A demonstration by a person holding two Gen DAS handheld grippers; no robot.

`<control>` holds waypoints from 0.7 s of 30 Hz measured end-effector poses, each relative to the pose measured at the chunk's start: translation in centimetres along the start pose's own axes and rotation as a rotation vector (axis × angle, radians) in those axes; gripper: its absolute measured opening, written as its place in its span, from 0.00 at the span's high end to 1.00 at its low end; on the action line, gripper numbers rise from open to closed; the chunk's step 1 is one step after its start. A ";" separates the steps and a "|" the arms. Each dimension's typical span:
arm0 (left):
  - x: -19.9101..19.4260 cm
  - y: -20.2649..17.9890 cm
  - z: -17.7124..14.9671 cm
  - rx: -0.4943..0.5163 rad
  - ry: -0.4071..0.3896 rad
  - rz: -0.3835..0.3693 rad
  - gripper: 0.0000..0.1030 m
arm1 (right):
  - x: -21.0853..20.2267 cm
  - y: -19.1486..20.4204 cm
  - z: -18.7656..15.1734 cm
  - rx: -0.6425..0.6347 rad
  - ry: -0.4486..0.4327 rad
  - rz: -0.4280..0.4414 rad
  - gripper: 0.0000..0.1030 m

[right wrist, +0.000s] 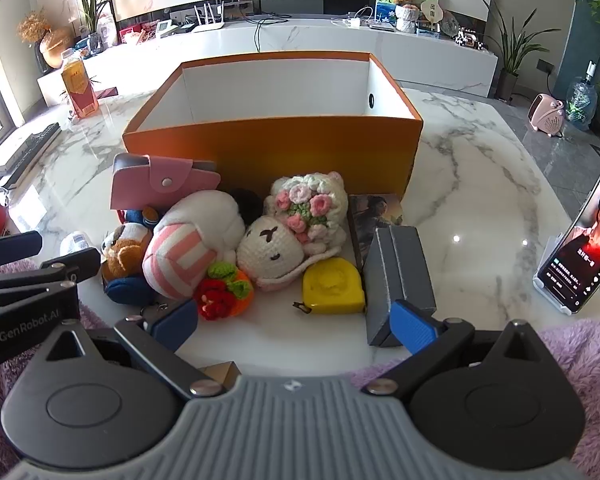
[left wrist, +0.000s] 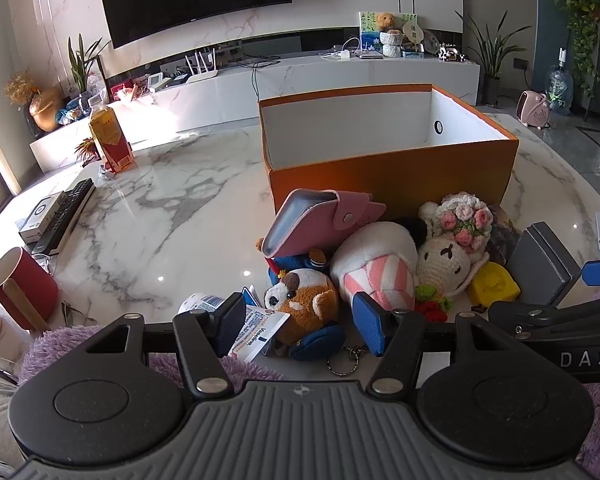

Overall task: Organize objects
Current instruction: 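Move both grippers toward the pile of plush toys in front of the box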

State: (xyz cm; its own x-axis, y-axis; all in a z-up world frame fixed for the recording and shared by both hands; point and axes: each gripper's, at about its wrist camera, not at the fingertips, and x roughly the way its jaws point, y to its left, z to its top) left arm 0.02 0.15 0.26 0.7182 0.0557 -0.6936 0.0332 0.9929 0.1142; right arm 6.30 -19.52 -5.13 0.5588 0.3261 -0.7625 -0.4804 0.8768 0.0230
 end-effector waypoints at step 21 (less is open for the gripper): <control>0.6 0.1 -0.1 -0.001 0.025 -0.004 0.32 | 0.7 0.0 -0.1 0.009 0.016 0.006 0.01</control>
State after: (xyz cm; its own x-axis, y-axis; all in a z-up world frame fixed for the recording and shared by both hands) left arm 0.37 0.25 -0.22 0.7006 0.0544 -0.7115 0.0354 0.9932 0.1108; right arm 6.64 -19.38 -5.69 0.5449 0.3252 -0.7729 -0.4774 0.8781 0.0329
